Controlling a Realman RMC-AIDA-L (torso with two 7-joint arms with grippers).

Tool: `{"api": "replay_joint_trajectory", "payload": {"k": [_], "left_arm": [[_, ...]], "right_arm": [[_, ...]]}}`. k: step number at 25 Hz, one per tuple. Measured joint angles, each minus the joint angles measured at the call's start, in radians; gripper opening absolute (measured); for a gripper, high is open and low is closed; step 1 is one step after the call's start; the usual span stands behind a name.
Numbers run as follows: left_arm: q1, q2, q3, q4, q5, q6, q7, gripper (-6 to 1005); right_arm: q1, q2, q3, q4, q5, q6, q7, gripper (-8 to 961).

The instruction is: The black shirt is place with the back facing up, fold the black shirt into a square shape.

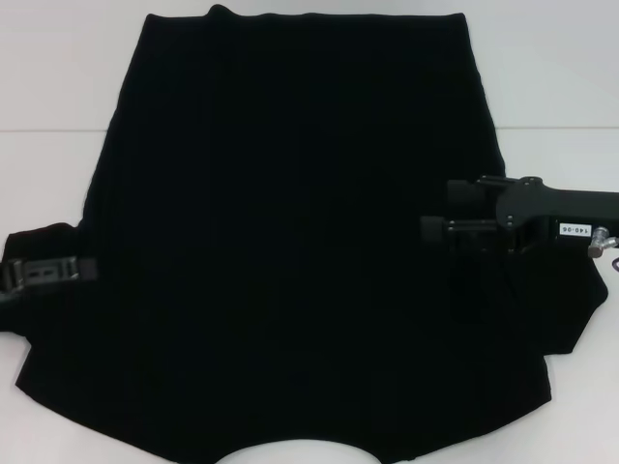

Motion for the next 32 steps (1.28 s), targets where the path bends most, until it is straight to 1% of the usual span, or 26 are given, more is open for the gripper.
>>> {"api": "replay_joint_trajectory", "payload": {"k": [7, 16, 24, 32], "left_arm": [[0.003, 0.013, -0.037, 0.028, 0.134, -0.004, -0.061, 864], [-0.012, 0.020, -0.047, 0.026, 0.244, -0.029, -0.066, 859], [-0.017, 0.021, -0.036, 0.006, 0.264, -0.056, -0.068, 855], [-0.035, 0.025, -0.025, -0.033, 0.284, -0.119, -0.069, 850]], "right_arm": [[0.000, -0.003, 0.019, 0.000, 0.001, 0.002, 0.000, 927], [0.000, -0.004, 0.031, 0.000, 0.001, 0.004, 0.000, 927], [0.000, -0.004, 0.039, 0.000, 0.000, 0.006, 0.001, 926], [0.001, -0.004, 0.050, -0.002, 0.000, 0.005, 0.006, 926]]}}
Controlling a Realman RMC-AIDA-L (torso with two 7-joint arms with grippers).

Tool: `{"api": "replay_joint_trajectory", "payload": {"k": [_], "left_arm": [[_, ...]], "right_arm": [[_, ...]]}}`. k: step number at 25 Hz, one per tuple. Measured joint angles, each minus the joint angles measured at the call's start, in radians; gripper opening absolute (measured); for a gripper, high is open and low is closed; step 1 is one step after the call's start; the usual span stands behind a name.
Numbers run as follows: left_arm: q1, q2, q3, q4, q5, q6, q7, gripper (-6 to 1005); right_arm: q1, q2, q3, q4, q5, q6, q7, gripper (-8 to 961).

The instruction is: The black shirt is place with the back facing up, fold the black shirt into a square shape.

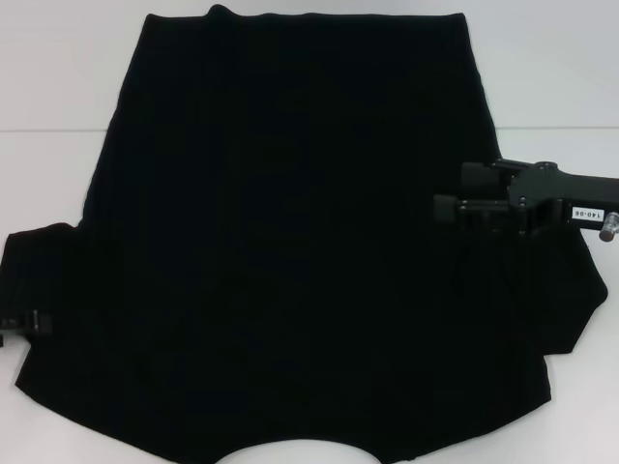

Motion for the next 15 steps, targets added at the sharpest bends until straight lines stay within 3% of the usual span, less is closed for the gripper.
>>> {"api": "replay_joint_trajectory", "payload": {"k": [15], "left_arm": [[-0.047, 0.016, 0.011, -0.035, 0.000, -0.078, 0.008, 842]], "right_arm": [[0.000, -0.001, 0.002, -0.006, 0.000, 0.003, 0.008, 926]]}}
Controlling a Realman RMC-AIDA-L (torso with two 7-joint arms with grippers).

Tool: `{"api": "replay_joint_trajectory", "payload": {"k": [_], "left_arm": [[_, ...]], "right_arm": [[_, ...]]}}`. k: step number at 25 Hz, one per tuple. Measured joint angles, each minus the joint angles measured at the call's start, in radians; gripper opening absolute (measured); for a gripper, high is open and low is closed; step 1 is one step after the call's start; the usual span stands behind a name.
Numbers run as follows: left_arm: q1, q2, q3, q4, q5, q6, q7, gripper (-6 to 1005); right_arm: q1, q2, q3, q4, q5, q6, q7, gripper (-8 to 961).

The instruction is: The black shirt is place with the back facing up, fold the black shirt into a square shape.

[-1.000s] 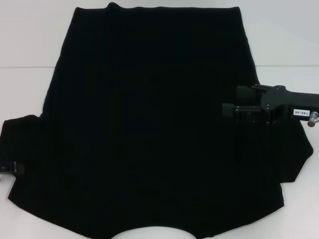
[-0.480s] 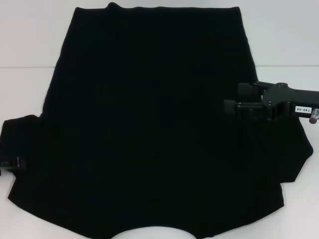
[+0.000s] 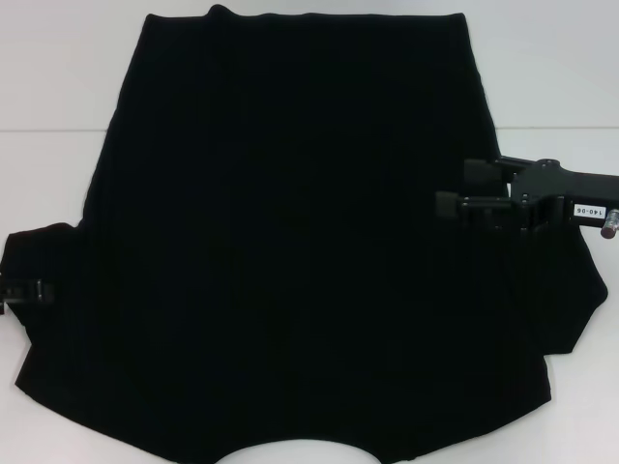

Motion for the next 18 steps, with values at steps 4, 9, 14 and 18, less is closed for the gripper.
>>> {"api": "replay_joint_trajectory", "payload": {"k": [4, 9, 14, 18], "left_arm": [[-0.007, 0.000, 0.003, -0.009, -0.003, -0.023, -0.002, 840], [-0.010, 0.001, 0.002, -0.028, -0.007, -0.086, -0.022, 796], [-0.012, -0.001, 0.003, -0.044, -0.008, -0.117, -0.026, 692], [-0.013, 0.001, -0.001, -0.044, -0.014, -0.119, -0.028, 609]], "right_arm": [[0.000, 0.000, 0.000, 0.001, 0.000, 0.004, 0.000, 927], [0.000, 0.000, 0.005, 0.001, 0.000, 0.009, 0.000, 925], [0.000, 0.000, 0.005, 0.000, 0.000, 0.010, 0.000, 921], [-0.002, 0.000, 0.008, 0.000, 0.000, 0.010, 0.000, 918]]}}
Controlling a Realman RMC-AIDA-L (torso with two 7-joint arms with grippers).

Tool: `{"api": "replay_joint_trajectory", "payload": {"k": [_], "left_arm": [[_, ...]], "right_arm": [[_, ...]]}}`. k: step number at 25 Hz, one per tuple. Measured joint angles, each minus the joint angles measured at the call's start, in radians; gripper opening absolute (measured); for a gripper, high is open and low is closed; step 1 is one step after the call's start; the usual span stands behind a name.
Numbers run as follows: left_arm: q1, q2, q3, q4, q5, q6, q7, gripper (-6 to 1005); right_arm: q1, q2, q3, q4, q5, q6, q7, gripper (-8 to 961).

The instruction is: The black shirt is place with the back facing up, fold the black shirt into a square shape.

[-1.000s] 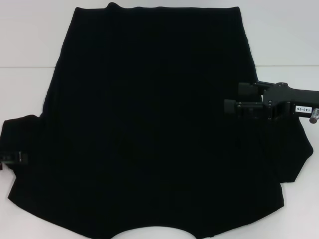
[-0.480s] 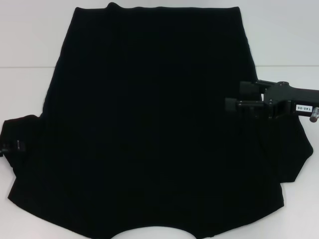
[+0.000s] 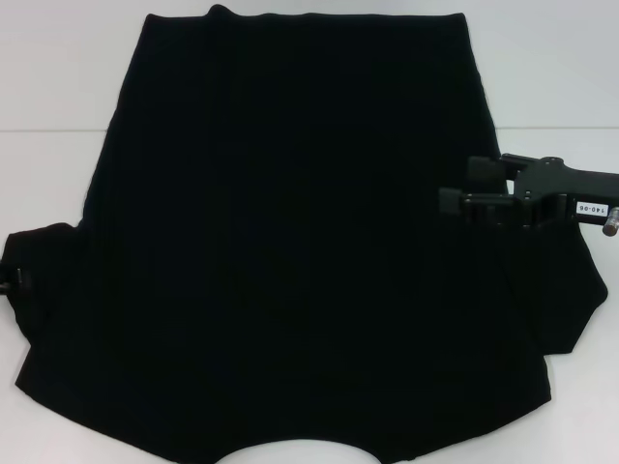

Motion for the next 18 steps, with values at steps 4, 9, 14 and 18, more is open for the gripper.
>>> {"api": "replay_joint_trajectory", "payload": {"k": [4, 9, 14, 18], "left_arm": [[0.000, 0.000, -0.002, 0.000, -0.006, 0.000, 0.000, 439], [0.000, 0.000, -0.006, 0.001, -0.008, -0.004, 0.000, 241], [0.008, 0.000, -0.011, 0.009, -0.034, -0.037, -0.001, 13], [0.009, 0.001, -0.012, 0.010, -0.040, -0.094, -0.001, 15]], "right_arm": [[-0.001, 0.000, 0.002, 0.002, 0.000, 0.000, -0.001, 915], [-0.003, 0.000, 0.006, 0.004, 0.000, 0.000, -0.003, 911], [-0.006, 0.003, 0.023, 0.008, 0.000, 0.001, -0.008, 908], [-0.007, 0.006, 0.024, 0.008, 0.000, 0.002, -0.006, 905]]}}
